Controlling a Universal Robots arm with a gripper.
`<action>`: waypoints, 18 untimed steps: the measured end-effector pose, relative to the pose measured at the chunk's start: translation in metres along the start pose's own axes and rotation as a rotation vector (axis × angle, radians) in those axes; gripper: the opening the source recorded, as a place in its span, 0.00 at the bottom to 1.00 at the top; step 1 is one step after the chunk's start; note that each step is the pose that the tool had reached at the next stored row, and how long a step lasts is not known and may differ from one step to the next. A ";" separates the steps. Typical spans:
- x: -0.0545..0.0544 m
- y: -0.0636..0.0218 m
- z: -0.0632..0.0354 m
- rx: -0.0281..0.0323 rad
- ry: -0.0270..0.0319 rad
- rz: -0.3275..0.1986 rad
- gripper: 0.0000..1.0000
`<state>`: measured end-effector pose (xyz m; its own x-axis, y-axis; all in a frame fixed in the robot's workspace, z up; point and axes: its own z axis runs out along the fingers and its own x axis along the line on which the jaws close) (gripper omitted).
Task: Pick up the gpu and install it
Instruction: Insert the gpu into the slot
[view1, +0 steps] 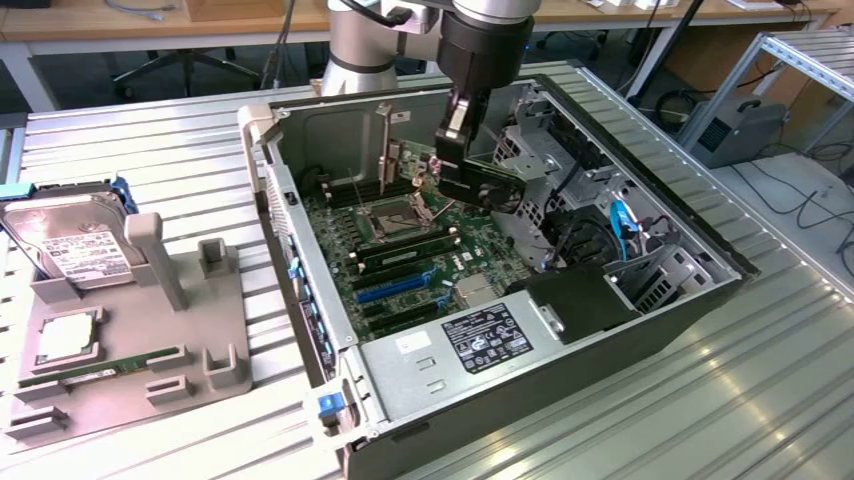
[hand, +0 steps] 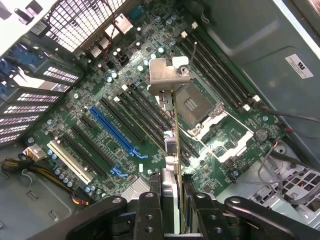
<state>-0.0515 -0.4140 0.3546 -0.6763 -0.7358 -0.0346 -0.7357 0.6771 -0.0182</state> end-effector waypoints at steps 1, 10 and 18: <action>0.000 0.0000 0.0000 -0.0001 0.0000 -0.002 0.28; 0.000 0.0000 0.0000 -0.0008 -0.0004 -0.021 0.28; 0.000 0.0000 0.0000 -0.0015 -0.0007 -0.041 0.28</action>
<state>-0.0515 -0.4140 0.3546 -0.6454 -0.7630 -0.0345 -0.7630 0.6462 -0.0182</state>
